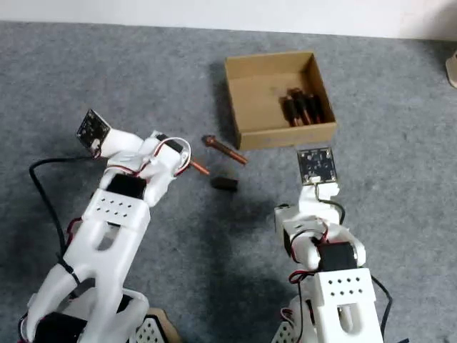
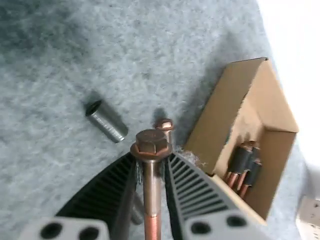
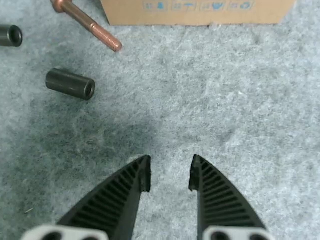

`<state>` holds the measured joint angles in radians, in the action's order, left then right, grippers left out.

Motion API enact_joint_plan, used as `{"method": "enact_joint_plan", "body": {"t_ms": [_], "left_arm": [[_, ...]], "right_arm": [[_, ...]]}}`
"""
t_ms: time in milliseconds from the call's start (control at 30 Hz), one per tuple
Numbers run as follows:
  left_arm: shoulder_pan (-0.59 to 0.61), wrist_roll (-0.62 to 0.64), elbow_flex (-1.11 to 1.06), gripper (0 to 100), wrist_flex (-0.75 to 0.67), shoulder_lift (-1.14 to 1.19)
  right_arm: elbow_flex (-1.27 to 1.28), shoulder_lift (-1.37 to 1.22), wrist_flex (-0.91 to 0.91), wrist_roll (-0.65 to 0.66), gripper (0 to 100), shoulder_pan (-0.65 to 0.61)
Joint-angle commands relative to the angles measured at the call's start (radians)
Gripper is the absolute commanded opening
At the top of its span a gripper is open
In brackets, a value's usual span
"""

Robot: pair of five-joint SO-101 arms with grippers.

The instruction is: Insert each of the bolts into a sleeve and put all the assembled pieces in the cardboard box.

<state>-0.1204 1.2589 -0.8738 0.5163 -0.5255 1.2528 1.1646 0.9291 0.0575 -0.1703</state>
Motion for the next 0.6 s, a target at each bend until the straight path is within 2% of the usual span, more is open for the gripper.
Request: {"method": "enact_joint_plan", "body": {"t_ms": [0, 167, 267, 567], "left_arm": [[0.008, -0.006, -0.018, 0, -0.086, -0.050], [0.010, -0.003, -0.107, 0, -0.206, -0.050], [0.012, -0.003, -0.119, 0, -0.230, -0.050], [0.056, -0.008, -0.143, 0, -0.229, -0.051]], "right_arm": [[-0.007, 0.008, -0.021, 0.008, 13.2, -0.007], [-0.007, 0.007, -0.021, 0.009, 13.2, -0.008], [-0.007, 0.007, -0.021, 0.015, 13.2, -0.016], [0.025, 0.007, -0.042, 0.137, 13.2, -0.205]]}}
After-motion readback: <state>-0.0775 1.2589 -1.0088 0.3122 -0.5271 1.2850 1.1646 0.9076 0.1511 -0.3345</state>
